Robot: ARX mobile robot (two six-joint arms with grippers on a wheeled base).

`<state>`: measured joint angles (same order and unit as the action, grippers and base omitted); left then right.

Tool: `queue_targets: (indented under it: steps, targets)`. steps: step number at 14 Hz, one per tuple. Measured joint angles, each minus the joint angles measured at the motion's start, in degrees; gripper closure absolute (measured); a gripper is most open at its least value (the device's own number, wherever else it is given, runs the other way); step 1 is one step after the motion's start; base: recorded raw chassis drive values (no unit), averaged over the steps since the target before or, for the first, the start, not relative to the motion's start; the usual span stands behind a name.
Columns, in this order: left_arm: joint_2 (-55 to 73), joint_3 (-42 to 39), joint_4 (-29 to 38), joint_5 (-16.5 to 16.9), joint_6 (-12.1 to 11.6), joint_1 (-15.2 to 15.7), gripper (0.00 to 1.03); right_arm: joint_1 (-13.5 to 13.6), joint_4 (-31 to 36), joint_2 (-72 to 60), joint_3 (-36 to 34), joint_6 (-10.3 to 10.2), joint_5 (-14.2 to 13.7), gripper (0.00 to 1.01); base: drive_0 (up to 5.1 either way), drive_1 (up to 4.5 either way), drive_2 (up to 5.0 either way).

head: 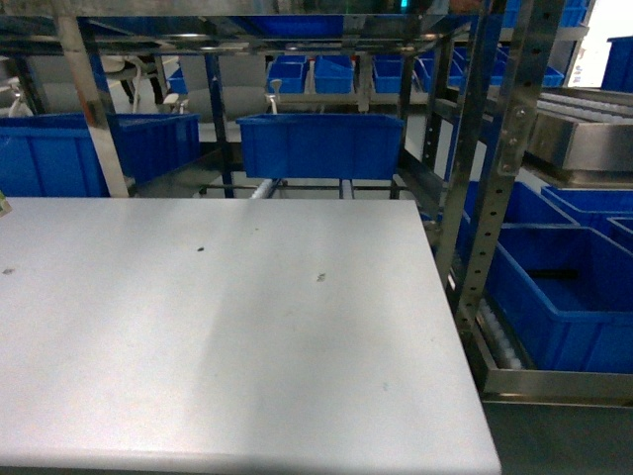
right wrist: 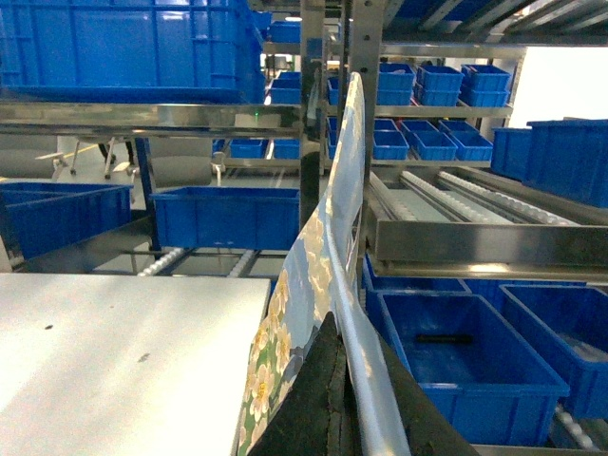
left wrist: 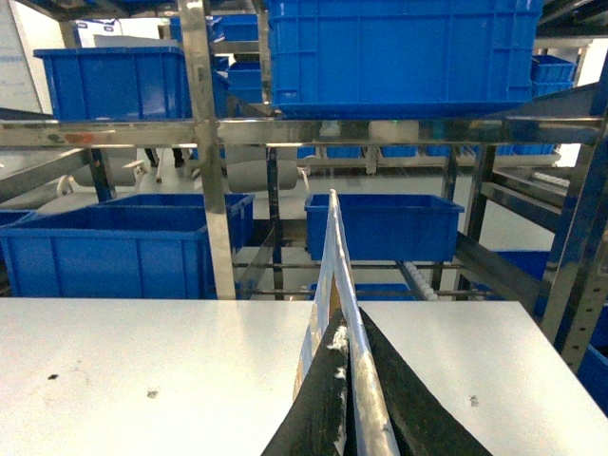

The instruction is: Move flower gift bag to table near conveyor

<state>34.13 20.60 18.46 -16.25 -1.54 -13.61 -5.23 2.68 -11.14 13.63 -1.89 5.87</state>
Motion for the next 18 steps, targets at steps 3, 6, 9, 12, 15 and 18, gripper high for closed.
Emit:
queue_targets:
  steps: [3, 6, 9, 12, 15, 18]
  targets:
    - [0.02, 0.0, 0.0, 0.0, 0.0, 0.0, 1.01, 0.0, 0.04, -0.02, 0.0, 0.0, 0.0, 0.99, -4.9, 2.52, 2.5]
    - [0.0, 0.0, 0.02, -0.02, 0.0, 0.0, 1.01, 0.0, 0.33, 0.0, 0.0, 0.0, 0.0, 0.99, -5.0, 2.46, 2.5]
    - [0.02, 0.0, 0.0, 0.0, 0.0, 0.0, 1.01, 0.0, 0.02, 0.0, 0.0, 0.0, 0.0, 0.99, -5.0, 2.48, 2.5]
    - [0.0, 0.0, 0.0, 0.0, 0.0, 0.0, 1.01, 0.0, 0.2, 0.0, 0.0, 0.0, 0.0, 0.99, -4.9, 2.52, 2.5]
    - [0.0, 0.0, -0.02, 0.0, 0.0, 0.0, 1.01, 0.0, 0.07, 0.02, 0.0, 0.0, 0.0, 0.99, -4.9, 2.82, 2.1]
    - [0.02, 0.0, -0.11, -0.22, 0.0, 0.0, 1.01, 0.0, 0.07, -0.09, 0.0, 0.0, 0.39, 0.99, -1.5, 1.35, 0.3]
